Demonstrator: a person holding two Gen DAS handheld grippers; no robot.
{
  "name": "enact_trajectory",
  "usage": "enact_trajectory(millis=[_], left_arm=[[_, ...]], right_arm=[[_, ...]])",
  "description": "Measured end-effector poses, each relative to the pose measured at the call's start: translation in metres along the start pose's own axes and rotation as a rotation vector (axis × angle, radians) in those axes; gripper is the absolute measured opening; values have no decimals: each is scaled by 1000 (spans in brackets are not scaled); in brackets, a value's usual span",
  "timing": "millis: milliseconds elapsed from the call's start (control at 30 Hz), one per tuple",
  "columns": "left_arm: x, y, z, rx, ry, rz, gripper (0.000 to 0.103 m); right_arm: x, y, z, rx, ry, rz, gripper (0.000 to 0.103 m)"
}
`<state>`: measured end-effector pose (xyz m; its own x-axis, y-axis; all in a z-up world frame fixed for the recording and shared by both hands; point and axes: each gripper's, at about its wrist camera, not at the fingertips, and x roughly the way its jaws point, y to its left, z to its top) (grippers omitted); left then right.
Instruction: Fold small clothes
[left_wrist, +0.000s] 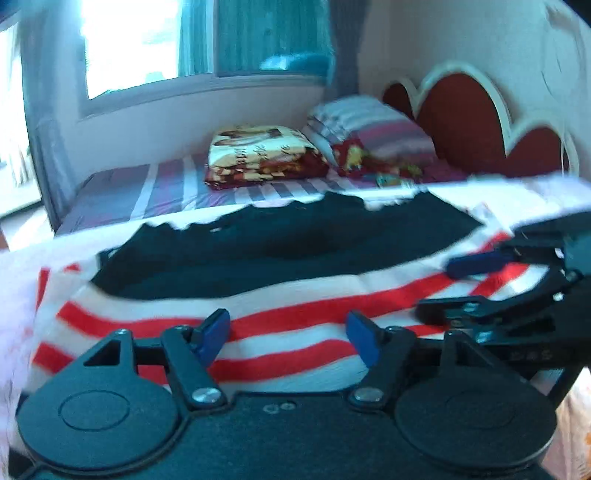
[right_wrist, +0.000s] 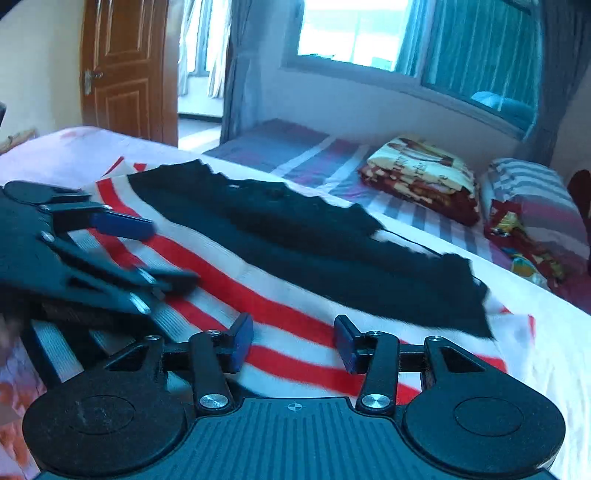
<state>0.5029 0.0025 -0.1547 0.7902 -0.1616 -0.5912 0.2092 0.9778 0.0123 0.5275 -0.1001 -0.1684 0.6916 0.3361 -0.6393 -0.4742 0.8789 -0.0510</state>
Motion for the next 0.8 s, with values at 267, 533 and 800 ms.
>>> enact_trajectory(millis=[267,533,800], left_arm=[[-36,81,-17,-118,18,132,71],[-62,-6,-24,-34,-32,34,75],[-78,18,-57,-33,23,148,77]], right_arm=[[-43,-68,-28,186,39,-127,50],[-70,10,-23,136,-12,-39,50],[-86,12,-66,116,65,-128,50]])
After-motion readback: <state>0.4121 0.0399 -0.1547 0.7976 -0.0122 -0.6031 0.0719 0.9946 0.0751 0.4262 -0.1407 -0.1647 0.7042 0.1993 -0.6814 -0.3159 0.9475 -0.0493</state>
